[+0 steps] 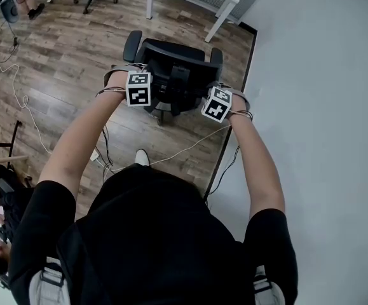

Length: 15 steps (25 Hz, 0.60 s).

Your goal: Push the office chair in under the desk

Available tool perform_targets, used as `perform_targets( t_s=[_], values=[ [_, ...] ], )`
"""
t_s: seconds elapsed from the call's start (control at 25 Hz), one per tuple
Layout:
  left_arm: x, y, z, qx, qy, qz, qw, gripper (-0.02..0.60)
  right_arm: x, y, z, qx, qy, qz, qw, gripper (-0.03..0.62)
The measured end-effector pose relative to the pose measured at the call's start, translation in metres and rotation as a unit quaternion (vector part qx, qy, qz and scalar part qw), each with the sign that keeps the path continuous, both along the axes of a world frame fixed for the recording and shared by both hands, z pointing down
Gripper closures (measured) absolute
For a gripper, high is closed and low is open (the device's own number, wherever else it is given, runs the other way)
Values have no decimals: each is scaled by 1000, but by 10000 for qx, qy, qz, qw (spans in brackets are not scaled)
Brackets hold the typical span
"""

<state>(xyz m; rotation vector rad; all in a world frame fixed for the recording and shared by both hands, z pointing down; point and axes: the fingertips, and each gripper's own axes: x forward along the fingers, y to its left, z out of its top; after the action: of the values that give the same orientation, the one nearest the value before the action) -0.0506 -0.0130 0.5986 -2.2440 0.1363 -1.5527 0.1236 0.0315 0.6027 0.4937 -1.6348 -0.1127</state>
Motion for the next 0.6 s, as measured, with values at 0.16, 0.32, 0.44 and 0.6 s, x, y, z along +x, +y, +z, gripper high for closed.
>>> perform_targets(
  t_s=[0.16, 0.32, 0.44, 0.6],
  values=[
    [-10, -27, 0, 56, 35, 93, 9999, 471, -11, -25, 0, 42, 0, 143, 9999, 480],
    [-19, -49, 1, 99, 69, 156, 9998, 469, -20, -44, 2, 14, 18, 279, 9996, 479],
    [-20, -65, 2, 103, 68, 156, 9998, 468, -21, -60, 2, -10, -8, 344, 9994, 479],
    [-23, -86, 1, 152, 98, 171, 9997, 466, -25, -79, 2, -24, -24, 435, 9990, 478]
  ],
)
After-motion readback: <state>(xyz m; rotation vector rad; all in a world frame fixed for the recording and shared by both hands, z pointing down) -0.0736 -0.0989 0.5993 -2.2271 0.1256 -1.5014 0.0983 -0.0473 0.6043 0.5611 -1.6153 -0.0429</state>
